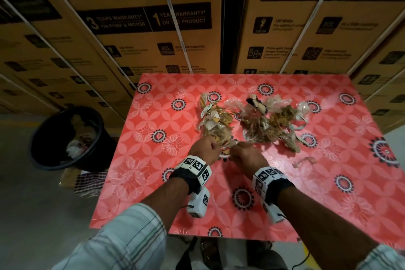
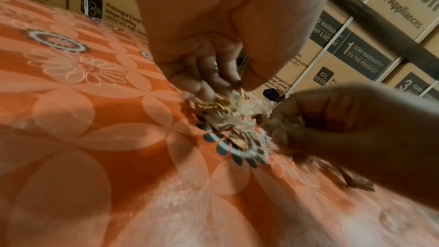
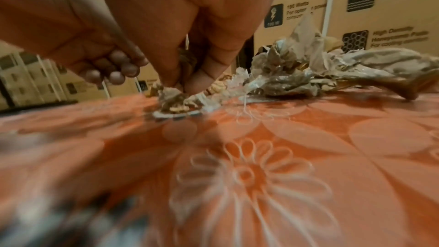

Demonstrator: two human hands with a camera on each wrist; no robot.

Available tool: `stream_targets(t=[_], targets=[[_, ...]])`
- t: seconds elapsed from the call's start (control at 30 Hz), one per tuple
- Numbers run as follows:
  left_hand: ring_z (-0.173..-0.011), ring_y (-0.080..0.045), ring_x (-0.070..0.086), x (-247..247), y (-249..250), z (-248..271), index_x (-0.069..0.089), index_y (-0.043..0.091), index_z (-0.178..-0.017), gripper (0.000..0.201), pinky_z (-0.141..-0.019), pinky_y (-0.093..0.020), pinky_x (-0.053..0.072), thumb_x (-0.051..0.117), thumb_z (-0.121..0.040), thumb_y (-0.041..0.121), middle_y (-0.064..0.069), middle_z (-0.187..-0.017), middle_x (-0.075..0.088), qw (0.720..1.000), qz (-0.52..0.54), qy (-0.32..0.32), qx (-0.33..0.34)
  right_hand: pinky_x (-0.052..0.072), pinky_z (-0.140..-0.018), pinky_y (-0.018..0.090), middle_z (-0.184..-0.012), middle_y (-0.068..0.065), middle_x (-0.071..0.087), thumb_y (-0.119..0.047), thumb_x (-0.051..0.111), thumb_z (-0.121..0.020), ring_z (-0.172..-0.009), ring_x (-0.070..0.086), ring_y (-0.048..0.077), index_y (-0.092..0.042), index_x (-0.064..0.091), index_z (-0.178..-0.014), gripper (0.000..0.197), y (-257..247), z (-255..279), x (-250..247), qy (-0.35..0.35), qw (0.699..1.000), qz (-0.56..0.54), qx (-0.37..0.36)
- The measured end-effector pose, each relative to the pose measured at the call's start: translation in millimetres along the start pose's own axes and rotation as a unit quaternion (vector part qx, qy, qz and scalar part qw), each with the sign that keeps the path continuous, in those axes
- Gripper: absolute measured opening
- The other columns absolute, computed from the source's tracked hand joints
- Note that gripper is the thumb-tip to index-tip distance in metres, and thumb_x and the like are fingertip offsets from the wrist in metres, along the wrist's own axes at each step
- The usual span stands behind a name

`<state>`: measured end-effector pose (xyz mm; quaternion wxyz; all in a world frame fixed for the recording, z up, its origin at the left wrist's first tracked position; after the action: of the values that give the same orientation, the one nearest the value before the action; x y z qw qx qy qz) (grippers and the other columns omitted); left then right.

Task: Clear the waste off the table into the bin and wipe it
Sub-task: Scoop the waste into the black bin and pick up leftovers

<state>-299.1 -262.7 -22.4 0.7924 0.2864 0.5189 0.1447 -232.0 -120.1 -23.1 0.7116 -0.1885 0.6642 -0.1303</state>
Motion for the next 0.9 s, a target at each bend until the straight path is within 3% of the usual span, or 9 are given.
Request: stream_targets(t=[0.13, 0.2, 0.3, 0.43, 0.5, 0.63, 0.73, 0.83, 0.9], targets=[[-0.095, -0.033, 0.058, -12, -7, -13, 0.048, 0.015, -0.110, 0.039, -0.079, -0.041, 0.052, 0.068, -0.083, 0.034, -0.009, -0.110, 0.052, 0.996, -0.016, 0.063, -0.057, 0.044, -0.051, 0.034, -0.080, 0.013, 0.054, -0.020, 0.049, -0.085, -0.063, 0.053, 0.029, -0.006, 0.061, -0.084, 0.018, 0, -27, -16, 0.071, 0.997, -0.016, -0.023], [-0.099, -0.038, 0.058, -9, -12, -19, 0.044, 0.014, -0.122, 0.048, -0.080, -0.042, 0.051, 0.065, -0.085, 0.036, -0.011, -0.118, 0.049, 0.994, -0.009, 0.037, -0.098, 0.046, -0.054, 0.036, -0.082, 0.015, 0.056, -0.012, 0.055, -0.084, -0.066, 0.055, 0.031, -0.004, 0.063, -0.088, 0.012, -5, -45, -21, 0.067, 0.997, -0.003, -0.022], [-0.100, -0.039, 0.061, 1, -20, -27, 0.045, 0.013, -0.128, 0.046, -0.083, -0.044, 0.053, 0.059, -0.089, 0.033, -0.015, -0.117, 0.061, 0.994, 0.006, -0.011, -0.110, 0.049, -0.062, 0.036, -0.091, 0.017, 0.061, -0.004, 0.061, -0.080, -0.076, 0.061, 0.036, -0.005, 0.068, -0.096, 0.018, -9, -64, -18, 0.024, 0.999, 0.026, -0.018], [-0.095, -0.033, 0.065, 8, -25, -32, 0.058, 0.014, -0.125, 0.034, -0.075, -0.033, 0.049, 0.054, -0.093, 0.023, -0.014, -0.109, 0.069, 0.996, 0.034, -0.013, -0.086, 0.046, -0.085, 0.034, -0.120, 0.010, 0.058, -0.018, 0.059, -0.086, -0.108, 0.058, 0.032, -0.015, 0.059, -0.119, 0.034, -12, -65, 5, -0.102, 0.992, 0.070, 0.027], [-0.088, -0.031, 0.065, 9, -26, -34, 0.063, 0.013, -0.121, 0.030, -0.070, -0.029, 0.046, 0.054, -0.093, 0.018, -0.015, -0.105, 0.070, 0.996, 0.045, -0.015, -0.072, 0.046, -0.087, 0.036, -0.129, 0.009, 0.054, -0.017, 0.061, -0.083, -0.109, 0.056, 0.034, -0.020, 0.049, -0.131, 0.049, -11, -61, 13, -0.116, 0.990, 0.078, 0.031], [-0.088, -0.032, 0.066, 11, -27, -37, 0.070, 0.007, -0.105, 0.021, -0.075, -0.031, 0.053, 0.055, -0.091, 0.011, -0.014, -0.101, 0.072, 0.993, 0.080, -0.010, -0.081, 0.049, -0.087, 0.044, -0.140, 0.011, 0.043, -0.025, 0.058, -0.079, -0.107, 0.054, 0.038, -0.024, 0.026, -0.146, 0.074, -7, -54, 24, -0.130, 0.989, 0.061, 0.015], [-0.085, -0.034, 0.067, 14, -24, -40, 0.071, 0.004, -0.095, 0.021, -0.073, -0.032, 0.054, 0.051, -0.089, 0.004, -0.017, -0.098, 0.070, 0.989, 0.127, -0.025, -0.066, 0.045, -0.091, 0.042, -0.140, 0.012, 0.042, -0.030, 0.058, -0.081, -0.110, 0.052, 0.038, -0.023, 0.029, -0.145, 0.070, -3, -53, 26, -0.121, 0.991, 0.065, 0.001], [-0.087, -0.039, 0.066, 17, -29, -45, 0.068, -0.001, -0.085, 0.019, -0.074, -0.041, 0.056, 0.049, -0.085, -0.006, -0.023, -0.101, 0.067, 0.986, 0.149, -0.058, -0.048, 0.042, -0.089, 0.041, -0.136, 0.012, 0.045, -0.029, 0.058, -0.086, -0.110, 0.049, 0.038, -0.025, 0.035, -0.143, 0.062, -2, -56, 25, -0.107, 0.991, 0.085, -0.001], [-0.087, -0.036, 0.066, 16, -31, -44, 0.067, -0.007, -0.091, 0.022, -0.072, -0.039, 0.054, 0.048, -0.084, -0.013, -0.020, -0.099, 0.066, 0.980, 0.178, -0.081, -0.048, 0.043, -0.084, 0.040, -0.126, 0.012, 0.051, -0.030, 0.063, -0.083, -0.104, 0.051, 0.037, -0.023, 0.043, -0.138, 0.059, -1, -60, 24, -0.097, 0.992, 0.084, -0.007]])
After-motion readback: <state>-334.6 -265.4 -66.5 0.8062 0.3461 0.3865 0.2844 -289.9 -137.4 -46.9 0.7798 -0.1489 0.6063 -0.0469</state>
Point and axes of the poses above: each hand's wrist, its own z-axis away from the middle knuckle, its own x-axis out of the palm, y = z × x, the point moved 3 cm from there along -z, towards the middle knuckle
